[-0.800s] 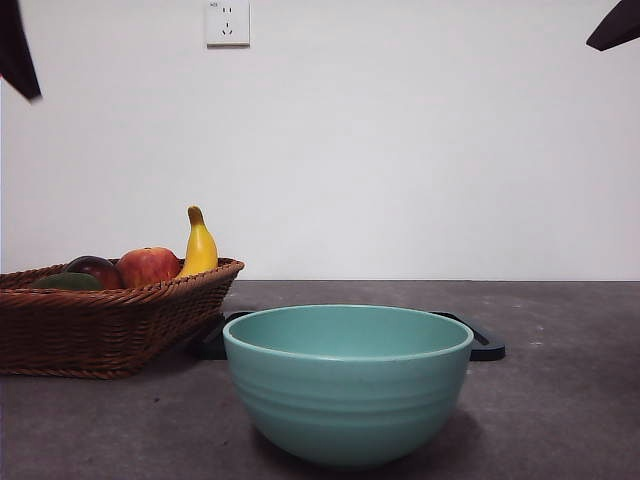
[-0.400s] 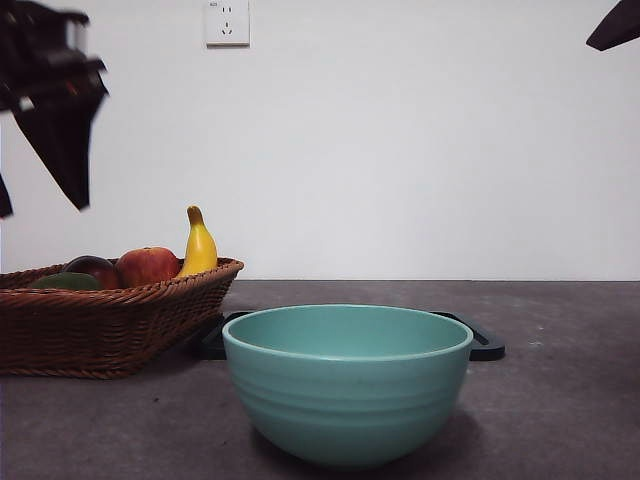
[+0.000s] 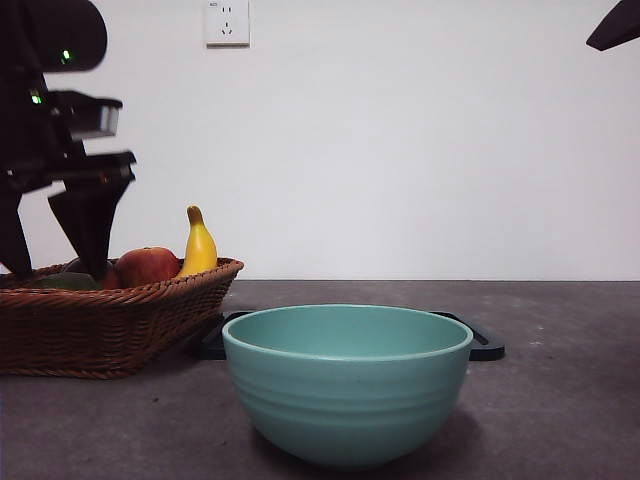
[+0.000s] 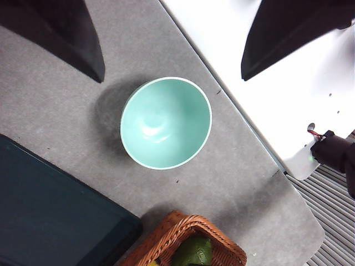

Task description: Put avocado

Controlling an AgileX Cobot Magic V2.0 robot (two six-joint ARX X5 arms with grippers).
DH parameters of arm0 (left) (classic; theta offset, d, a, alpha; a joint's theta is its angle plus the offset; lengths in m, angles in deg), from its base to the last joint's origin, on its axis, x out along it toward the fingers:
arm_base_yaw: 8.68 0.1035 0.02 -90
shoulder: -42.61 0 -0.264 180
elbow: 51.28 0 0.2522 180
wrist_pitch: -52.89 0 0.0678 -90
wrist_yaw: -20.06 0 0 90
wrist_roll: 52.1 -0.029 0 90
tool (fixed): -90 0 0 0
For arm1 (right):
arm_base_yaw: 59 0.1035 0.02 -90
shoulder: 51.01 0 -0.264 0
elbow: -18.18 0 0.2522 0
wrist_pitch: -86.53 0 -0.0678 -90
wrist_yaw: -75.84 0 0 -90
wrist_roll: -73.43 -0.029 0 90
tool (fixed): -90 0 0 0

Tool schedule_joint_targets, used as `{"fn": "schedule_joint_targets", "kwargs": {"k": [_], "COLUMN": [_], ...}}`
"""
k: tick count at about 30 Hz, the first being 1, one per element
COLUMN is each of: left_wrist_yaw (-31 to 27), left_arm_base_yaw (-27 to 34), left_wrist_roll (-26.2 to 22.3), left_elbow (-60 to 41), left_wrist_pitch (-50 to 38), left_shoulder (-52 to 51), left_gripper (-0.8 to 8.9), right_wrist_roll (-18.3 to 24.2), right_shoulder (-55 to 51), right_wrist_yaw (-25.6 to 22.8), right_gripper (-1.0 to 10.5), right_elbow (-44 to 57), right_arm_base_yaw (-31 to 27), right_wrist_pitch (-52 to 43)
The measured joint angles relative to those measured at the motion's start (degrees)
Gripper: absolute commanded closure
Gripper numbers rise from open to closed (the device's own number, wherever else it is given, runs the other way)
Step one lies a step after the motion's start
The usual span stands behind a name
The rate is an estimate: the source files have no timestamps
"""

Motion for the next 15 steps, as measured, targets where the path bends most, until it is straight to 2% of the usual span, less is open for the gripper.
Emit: {"fn": "schedule_joint_targets", "kwargs": {"k": [9,15], "left_wrist_yaw": [-0.1,0.0], "left_arm_base_yaw": [0.0,0.0], "left_wrist_roll": [-0.1,-0.1], "left_elbow": [0.0,0.0], "left_wrist_pitch": [-2.0,-1.8], "left_shoulder": [4.7,5.2], "left_gripper": [4.16,5.68], "right_wrist_roll": [0.0,0.0], "right_shoulder": [0.0,0.0], "right_wrist_yaw": [0.0,0.0], "right_gripper": [5.5,5.5], "right_elbow": [0.0,0.0], "right_arm_base_yaw": [0.0,0.0], "right_wrist_pitch": [0.0,0.0]}}
